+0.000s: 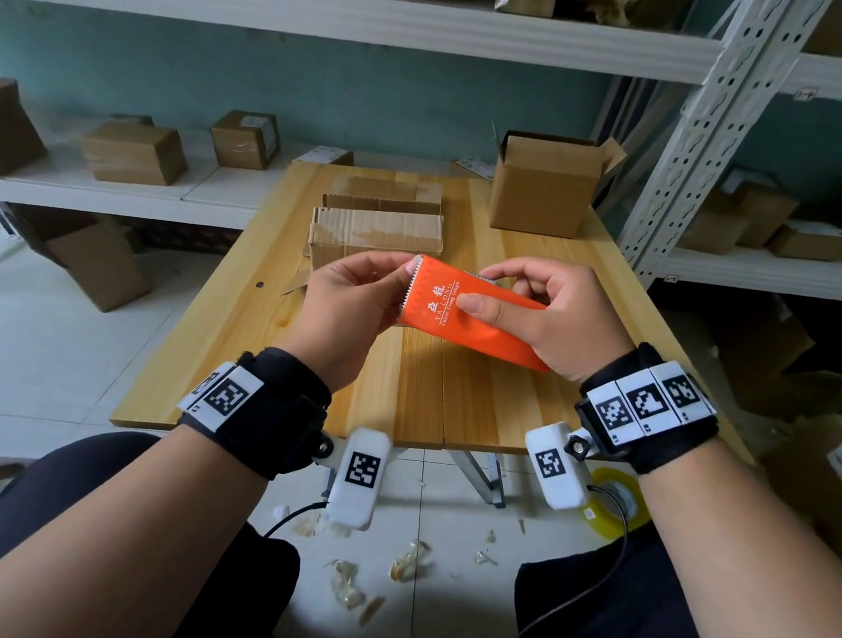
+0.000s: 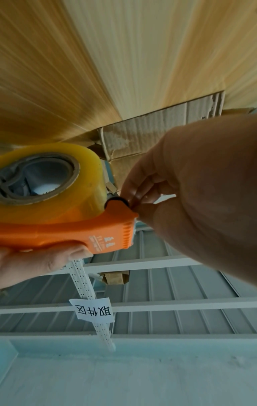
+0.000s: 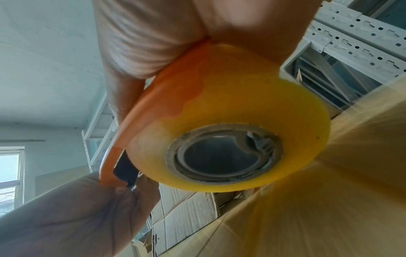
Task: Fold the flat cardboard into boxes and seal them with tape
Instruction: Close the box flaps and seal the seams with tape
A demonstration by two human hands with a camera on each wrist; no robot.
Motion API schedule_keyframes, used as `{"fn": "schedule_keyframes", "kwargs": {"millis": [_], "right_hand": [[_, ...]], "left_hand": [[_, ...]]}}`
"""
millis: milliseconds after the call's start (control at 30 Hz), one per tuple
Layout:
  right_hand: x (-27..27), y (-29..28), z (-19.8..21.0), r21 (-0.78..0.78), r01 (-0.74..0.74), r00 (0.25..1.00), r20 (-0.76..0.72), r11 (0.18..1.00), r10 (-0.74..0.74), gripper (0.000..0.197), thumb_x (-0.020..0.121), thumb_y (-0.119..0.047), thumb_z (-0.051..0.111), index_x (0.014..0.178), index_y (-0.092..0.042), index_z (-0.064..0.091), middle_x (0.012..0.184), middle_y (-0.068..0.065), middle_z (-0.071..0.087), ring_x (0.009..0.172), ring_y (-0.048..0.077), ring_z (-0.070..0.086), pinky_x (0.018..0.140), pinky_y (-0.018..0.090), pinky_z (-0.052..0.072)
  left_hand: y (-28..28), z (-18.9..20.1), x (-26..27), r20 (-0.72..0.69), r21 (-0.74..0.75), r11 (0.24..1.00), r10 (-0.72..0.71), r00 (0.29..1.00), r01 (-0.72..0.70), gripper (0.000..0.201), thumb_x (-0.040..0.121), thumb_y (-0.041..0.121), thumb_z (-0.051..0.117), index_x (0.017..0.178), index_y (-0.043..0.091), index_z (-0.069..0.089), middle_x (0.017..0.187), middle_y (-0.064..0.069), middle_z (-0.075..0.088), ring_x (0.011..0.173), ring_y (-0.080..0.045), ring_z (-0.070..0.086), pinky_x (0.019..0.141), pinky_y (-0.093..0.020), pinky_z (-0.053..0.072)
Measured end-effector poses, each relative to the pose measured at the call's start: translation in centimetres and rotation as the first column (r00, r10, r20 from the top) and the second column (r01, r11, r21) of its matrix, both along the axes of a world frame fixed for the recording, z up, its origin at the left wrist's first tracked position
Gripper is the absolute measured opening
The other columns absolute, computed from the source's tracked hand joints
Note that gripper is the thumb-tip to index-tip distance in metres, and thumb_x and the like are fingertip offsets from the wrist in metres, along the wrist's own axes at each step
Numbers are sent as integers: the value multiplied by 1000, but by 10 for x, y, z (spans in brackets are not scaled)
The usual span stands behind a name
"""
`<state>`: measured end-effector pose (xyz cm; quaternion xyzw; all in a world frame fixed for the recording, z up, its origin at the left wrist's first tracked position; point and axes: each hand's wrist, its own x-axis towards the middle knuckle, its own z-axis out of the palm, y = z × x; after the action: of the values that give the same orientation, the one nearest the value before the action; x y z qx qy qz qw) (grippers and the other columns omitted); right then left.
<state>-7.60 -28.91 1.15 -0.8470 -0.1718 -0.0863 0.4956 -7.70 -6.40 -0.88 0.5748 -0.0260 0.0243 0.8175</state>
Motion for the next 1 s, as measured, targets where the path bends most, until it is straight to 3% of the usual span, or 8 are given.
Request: {"fn": "schedule_keyframes", "kwargs": {"millis": [200, 333, 633, 767, 833, 900, 1000], "right_hand": [[-1, 2, 1, -2, 13, 1000, 17, 1000, -13, 50, 72, -69, 80, 104, -31, 77, 75, 6, 68, 76, 21, 72, 77, 45, 61], [0, 2, 2, -6, 20, 1000, 20, 1000, -20, 51, 71, -71, 78, 103, -32, 76, 77, 5, 69, 77, 19, 72, 76, 42, 61], [-2, 2, 3, 1, 33, 999, 22, 999, -33, 53, 72, -72, 76, 105, -30, 76, 68, -10, 65, 73, 10, 70, 72, 30, 57], [-3, 3, 2, -23, 36, 999, 24, 999, -35, 53, 72, -72, 77, 107, -31, 76, 73, -6, 67, 76, 10, 71, 72, 32, 59], [-6, 2, 2, -50, 43, 999, 20, 998, -42, 59, 69, -75, 77, 110, -32, 74, 77, -12, 69, 80, 7, 72, 71, 29, 60], [-7, 1, 2, -77, 47, 999, 15, 996, -46, 71, 66, -79, 79, 117, -31, 73, 78, -16, 70, 83, 6, 73, 74, 33, 63], [-7, 0, 1, -98, 44, 999, 7, 994, -44, 80, 64, -75, 80, 130, -32, 66, 74, -8, 69, 82, 9, 74, 81, 40, 64]], "left_hand": [[-3, 0, -2, 1, -9, 1000, 18, 1000, -18, 12, 98, 11, 69, 104, 2, 75, 90, -13, 79, 74, -21, 76, 65, -28, 61], [-4, 1, -3, -1, -12, 1000, 20, 1000, -20, 10, 100, 10, 68, 103, 2, 74, 89, -13, 79, 73, -21, 75, 65, -29, 61], [-2, 1, -3, 10, 14, 1000, 5, 1000, -6, 11, 99, 13, 68, 103, 5, 74, 90, -11, 79, 77, -21, 75, 68, -31, 64], [1, 1, -2, 5, 28, 1000, 5, 1000, -5, 11, 98, 14, 70, 102, 5, 75, 92, -12, 80, 79, -21, 76, 66, -29, 61], [2, 0, -3, -10, 21, 1000, 0, 1000, 0, 12, 99, 14, 70, 101, 5, 75, 93, -13, 80, 81, -22, 77, 68, -29, 61], [3, -1, -3, -13, 25, 1000, -9, 1000, 9, 13, 99, 16, 71, 101, 4, 76, 96, -15, 79, 84, -24, 76, 72, -31, 61], [4, -3, -4, -3, 43, 999, 12, 1000, -12, 15, 97, 18, 73, 100, 4, 76, 97, -17, 79, 86, -27, 75, 76, -35, 62]]}}
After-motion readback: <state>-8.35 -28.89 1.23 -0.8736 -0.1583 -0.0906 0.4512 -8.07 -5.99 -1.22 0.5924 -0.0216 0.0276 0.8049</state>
